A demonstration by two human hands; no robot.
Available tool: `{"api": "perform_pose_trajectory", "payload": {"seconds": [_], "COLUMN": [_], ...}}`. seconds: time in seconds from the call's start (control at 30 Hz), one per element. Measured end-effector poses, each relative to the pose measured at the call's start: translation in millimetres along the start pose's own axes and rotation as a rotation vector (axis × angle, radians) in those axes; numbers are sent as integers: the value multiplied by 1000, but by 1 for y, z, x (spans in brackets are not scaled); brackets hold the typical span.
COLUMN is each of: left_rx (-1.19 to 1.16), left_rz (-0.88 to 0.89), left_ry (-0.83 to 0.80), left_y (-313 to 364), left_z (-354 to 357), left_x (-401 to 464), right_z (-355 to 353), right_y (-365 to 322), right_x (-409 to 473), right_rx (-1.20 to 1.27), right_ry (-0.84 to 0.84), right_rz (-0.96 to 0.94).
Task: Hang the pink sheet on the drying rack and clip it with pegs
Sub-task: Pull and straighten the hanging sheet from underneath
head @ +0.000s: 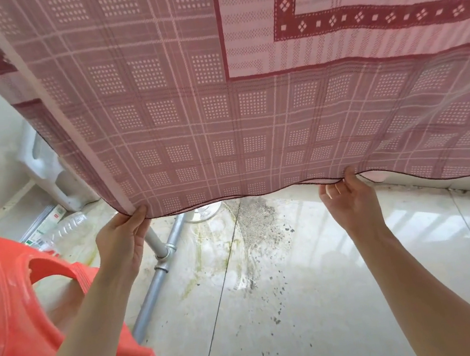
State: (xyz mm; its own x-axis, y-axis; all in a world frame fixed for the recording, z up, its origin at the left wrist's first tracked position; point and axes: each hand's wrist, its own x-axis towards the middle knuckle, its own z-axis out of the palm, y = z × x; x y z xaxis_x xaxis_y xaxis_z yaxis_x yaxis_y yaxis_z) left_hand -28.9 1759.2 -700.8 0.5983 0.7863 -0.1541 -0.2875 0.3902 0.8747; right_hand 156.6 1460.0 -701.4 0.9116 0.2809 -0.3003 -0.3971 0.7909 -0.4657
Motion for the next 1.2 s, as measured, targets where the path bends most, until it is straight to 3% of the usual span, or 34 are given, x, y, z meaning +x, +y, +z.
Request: {"api": "perform_pose_trajectory", "payload": {"seconds": [0.4,1.0,1.2], "left_rx": [67,122,-134], "left_rz": [60,7,-151], "left_ry": [-36,104,84], "left_y": [-9,4,-1], "left_z": [-2,10,15], "left_x": [9,-6,-5], "right_z": [-13,-2,-7], "right_y": [8,-16,-20], "right_x": [4,-19,-22], "right_rx": [66,222,104], "right_ry": [-40,-6,55], "right_rz": [20,-5,10]}}
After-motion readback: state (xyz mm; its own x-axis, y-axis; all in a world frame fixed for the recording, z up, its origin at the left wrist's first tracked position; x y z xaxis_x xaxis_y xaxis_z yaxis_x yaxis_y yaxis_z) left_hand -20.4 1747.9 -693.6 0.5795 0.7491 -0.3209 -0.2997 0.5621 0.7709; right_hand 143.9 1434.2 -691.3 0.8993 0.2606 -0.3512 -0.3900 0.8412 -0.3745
